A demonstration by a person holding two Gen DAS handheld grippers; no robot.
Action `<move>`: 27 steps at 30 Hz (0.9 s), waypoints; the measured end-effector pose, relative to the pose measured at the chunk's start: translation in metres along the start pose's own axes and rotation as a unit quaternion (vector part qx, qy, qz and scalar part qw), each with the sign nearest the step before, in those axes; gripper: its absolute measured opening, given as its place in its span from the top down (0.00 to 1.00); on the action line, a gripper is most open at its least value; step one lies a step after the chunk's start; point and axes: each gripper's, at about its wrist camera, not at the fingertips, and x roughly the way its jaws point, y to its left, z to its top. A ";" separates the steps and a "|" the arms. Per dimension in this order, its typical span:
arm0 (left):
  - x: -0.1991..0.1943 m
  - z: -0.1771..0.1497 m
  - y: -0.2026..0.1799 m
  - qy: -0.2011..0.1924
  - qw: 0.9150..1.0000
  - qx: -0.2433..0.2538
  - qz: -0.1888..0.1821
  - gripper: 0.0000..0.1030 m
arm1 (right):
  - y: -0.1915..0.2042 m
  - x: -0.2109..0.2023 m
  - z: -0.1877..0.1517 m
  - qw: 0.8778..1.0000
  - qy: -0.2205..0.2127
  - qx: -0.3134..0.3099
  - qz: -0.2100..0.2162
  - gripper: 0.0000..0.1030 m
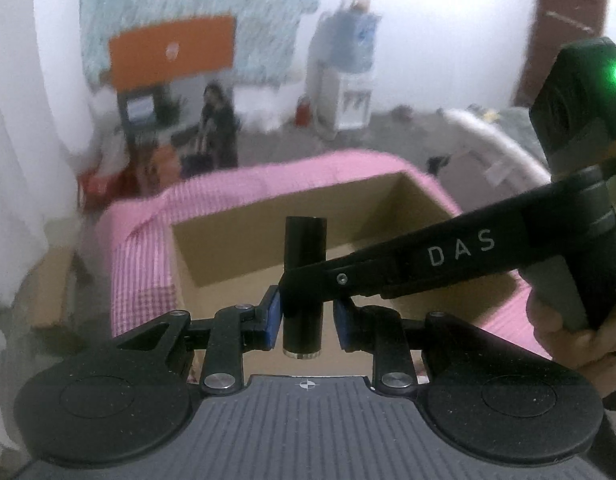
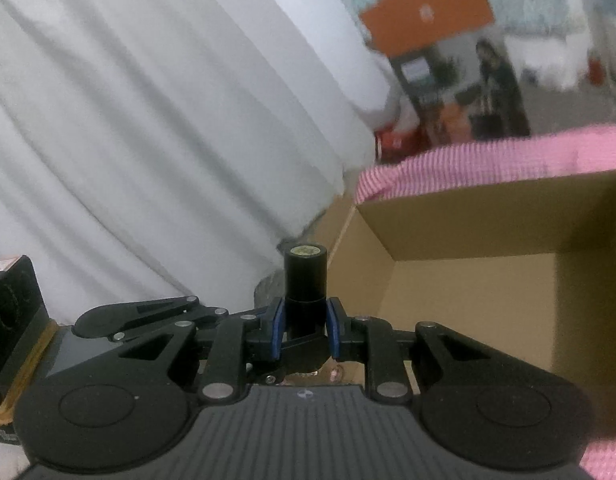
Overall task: Organize rigid objects
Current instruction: 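Carry the black cylinder into the cardboard box and open the right tool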
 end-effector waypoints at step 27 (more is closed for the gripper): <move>0.065 0.005 0.043 0.081 0.996 -0.024 0.041 0.53 | -0.097 0.178 0.050 0.974 0.213 0.069 -0.038 0.75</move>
